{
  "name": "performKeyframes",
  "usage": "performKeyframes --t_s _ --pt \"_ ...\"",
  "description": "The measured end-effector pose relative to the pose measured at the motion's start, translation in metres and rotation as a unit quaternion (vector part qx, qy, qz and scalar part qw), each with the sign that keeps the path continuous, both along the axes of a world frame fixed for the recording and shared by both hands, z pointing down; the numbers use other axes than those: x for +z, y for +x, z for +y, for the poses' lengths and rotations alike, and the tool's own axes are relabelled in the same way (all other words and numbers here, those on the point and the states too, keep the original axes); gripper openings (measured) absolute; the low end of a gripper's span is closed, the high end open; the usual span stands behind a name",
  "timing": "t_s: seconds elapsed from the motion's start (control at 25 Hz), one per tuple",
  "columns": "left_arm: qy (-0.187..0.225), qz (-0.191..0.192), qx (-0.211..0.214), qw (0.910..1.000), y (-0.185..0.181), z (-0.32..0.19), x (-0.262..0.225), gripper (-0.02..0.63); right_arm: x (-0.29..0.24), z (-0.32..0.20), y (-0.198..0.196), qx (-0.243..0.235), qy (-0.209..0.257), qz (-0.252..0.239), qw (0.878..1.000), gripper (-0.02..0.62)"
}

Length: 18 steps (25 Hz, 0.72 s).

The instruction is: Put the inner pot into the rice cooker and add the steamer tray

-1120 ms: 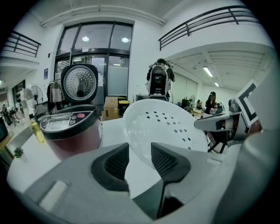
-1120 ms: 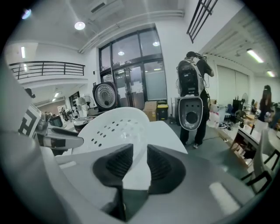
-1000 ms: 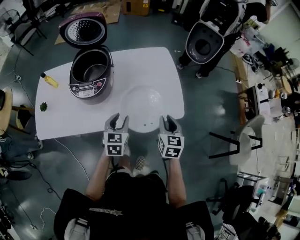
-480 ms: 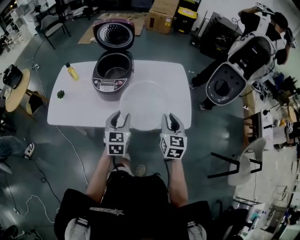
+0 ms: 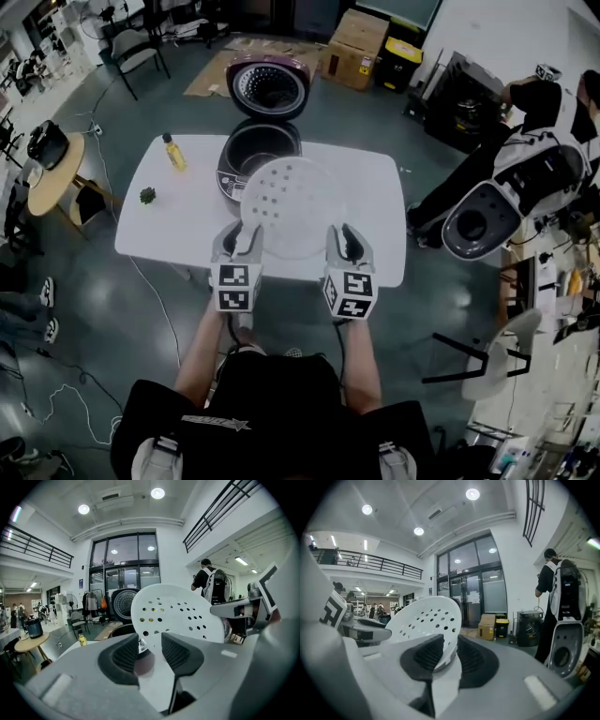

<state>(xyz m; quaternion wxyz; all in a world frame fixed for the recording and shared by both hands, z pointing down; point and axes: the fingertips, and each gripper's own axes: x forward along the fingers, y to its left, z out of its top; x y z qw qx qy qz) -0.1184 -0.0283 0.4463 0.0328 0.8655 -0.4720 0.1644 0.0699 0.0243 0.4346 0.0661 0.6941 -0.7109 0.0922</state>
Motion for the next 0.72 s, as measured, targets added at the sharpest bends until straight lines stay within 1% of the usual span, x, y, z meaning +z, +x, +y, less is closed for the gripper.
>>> performKeyframes --t_s 0.24,0.4,0.52,0.72 --pt "0.001 -0.003 -0.001 1.0000 -0.028 -0.066 -0.010 0.161 -0.008 -0.066 -0.028 -0.002 0.002 -0.005 1.000 0.091" --pt "0.001 -0.007 0.008 0.9999 -0.044 -0.115 -0.017 0.161 -0.015 -0.112 -0.045 0.005 0.003 -0.006 1.000 0.091" --pt "-0.001 -0.009 0.017 0.9998 -0.048 -0.150 -0.016 0.161 -0.014 -0.143 -0.050 0.014 -0.001 -0.006 1.000 0.091" --pt "-0.007 -0.016 0.035 0.9992 -0.048 -0.194 -0.012 0.161 -0.009 -0.181 -0.053 0.030 -0.011 -0.009 0.999 0.091"
